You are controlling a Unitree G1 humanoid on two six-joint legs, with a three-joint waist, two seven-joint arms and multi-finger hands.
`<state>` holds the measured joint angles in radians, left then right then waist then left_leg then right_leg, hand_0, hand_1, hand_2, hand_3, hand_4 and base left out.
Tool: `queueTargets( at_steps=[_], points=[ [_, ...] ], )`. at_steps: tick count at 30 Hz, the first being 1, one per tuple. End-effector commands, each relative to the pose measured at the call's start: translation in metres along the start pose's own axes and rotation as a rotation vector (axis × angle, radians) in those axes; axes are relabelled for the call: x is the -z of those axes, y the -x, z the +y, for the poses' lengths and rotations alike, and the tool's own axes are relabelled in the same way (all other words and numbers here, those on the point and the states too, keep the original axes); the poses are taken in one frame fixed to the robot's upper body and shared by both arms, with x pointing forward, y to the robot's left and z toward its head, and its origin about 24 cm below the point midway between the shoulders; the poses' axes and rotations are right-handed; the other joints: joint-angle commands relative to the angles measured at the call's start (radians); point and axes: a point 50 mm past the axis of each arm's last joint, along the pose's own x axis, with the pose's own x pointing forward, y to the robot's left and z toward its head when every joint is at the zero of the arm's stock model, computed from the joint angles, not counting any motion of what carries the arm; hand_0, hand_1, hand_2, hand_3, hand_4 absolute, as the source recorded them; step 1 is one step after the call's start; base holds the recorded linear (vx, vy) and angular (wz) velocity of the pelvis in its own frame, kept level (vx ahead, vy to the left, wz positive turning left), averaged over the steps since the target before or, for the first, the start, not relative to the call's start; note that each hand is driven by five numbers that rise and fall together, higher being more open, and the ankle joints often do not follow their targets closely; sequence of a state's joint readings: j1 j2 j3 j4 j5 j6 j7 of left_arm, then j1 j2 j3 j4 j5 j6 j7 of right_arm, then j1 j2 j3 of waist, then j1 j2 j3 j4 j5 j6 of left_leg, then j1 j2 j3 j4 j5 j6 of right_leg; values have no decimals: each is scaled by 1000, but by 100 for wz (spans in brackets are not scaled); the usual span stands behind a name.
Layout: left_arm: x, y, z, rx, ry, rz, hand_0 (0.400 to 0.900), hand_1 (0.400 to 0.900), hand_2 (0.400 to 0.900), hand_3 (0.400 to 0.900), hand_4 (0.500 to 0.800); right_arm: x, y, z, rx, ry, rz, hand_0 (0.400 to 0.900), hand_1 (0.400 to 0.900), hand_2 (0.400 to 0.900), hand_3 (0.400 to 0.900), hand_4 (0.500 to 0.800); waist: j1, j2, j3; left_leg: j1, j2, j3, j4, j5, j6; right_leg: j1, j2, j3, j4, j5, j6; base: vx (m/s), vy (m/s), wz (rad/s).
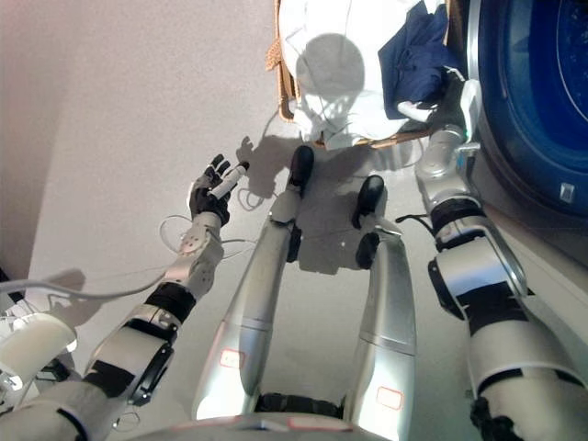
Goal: Put the clothes in the basket into the washing machine.
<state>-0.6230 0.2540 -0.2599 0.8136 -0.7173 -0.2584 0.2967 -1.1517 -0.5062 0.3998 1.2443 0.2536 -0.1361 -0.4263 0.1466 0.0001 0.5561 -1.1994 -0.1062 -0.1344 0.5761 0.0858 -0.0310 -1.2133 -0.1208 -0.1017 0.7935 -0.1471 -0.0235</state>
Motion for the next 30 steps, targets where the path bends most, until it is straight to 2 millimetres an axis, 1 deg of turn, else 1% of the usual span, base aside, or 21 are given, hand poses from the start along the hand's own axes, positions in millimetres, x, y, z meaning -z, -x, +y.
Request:
queueTargets(
  at_steps=[1,4,7,9,10,14,16,18,22,23,25,27,28,29,30],
  points=[
    [11,5,14,-67,15,15,900,900,900,900,800,26,16,18,-73,42,20,400,400,400,400,500,-8,61,-36,42,-24,13,97,-203,40,26,-3,26,-69,3,94,0,0,0],
    [11,5,19,-85,8,10,900,900,900,900,800,13,14,15,-46,53,-55,400,400,400,400,500,-19,49,-36,66,-21,15,76,-199,37,47,0,26,-85,7,96,-6,5,-2],
    [14,6,24,-111,9,22,900,900,900,900,800,-2,12,11,-12,5,-119,400,400,400,400,500,-33,32,-36,89,-18,16,63,-197,35,67,3,30,-99,12,97,-21,18,-8],
    [12,6,25,-123,21,13,900,900,900,900,800,-12,12,9,6,-18,-167,400,400,400,400,500,-44,21,-37,102,-16,16,56,-197,34,82,5,33,-109,15,98,-26,20,-7],
    [10,7,24,-122,30,0,900,900,900,900,800,-16,13,7,21,-31,-194,400,400,400,400,500,-49,17,-37,110,-16,16,50,-196,33,91,5,34,-115,18,99,-27,25,-5],
    [15,10,33,-156,40,11,900,900,900,900,800,-39,16,1,58,-68,-314,400,400,400,400,500,-69,-4,-40,138,-10,20,34,-195,31,118,10,39,-139,28,102,-25,30,-9],
    [14,10,35,-167,51,7,900,900,900,900,800,-51,19,-3,75,-124,-365,400,400,400,400,500,-79,-11,-43,148,-7,22,23,-194,31,127,11,40,-149,32,102,-28,31,-10],
    [13,12,37,-178,65,-1,900,900,900,900,800,-59,23,-7,87,-214,-396,400,400,400,400,500,-86,-16,-43,159,-6,23,13,-191,30,137,13,42,-159,36,103,-25,34,-11],
    [18,13,40,-207,80,22,900,900,900,900,800,-68,29,-18,174,-592,-375,400,400,400,400,500,-100,-19,-37,186,0,29,-5,-189,29,162,19,50,-179,40,103,-19,33,-10],
    [19,14,39,-208,85,26,900,900,900,900,800,-69,30,-21,209,-710,-363,400,400,400,400,500,-104,-17,-36,190,0,30,-3,-191,30,166,21,53,-179,40,102,-21,47,-14],
    [21,14,39,-216,95,36,900,900,900,900,800,-71,33,-24,275,-880,-347,400,400,400,400,500,-109,-11,-40,191,1,33,1,-195,31,167,23,59,-177,39,101,-19,42,-14],
    [25,16,39,-229,109,53,900,900,900,900,800,-72,36,-28,333,-1002,-337,400,400,400,400,500,-113,-7,-42,199,1,37,2,-199,32,172,26,63,-181,40,99,-9,28,-13],
    [31,16,40,-240,109,87,900,900,900,900,800,-73,37,-28,350,-1068,-330,400,400,400,400,500,-119,-8,-43,203,2,39,0,-200,32,176,28,65,-185,40,99,-4,24,-13],
    [31,16,40,-250,122,86,900,900,900,900,800,-72,39,-29,365,-1121,-318,400,400,400,400,500,-122,-6,-44,206,3,42,-1,-201,32,178,29,68,-186,41,99,-4,12,-10],
    [31,17,37,-248,130,86,900,900,900,900,800,-73,40,-33,408,-1203,-314,400,400,400,400,500,-127,-1,-46,208,3,45,-4,-202,32,181,31,71,-190,43,99,-4,-3,-5]
  ],
)
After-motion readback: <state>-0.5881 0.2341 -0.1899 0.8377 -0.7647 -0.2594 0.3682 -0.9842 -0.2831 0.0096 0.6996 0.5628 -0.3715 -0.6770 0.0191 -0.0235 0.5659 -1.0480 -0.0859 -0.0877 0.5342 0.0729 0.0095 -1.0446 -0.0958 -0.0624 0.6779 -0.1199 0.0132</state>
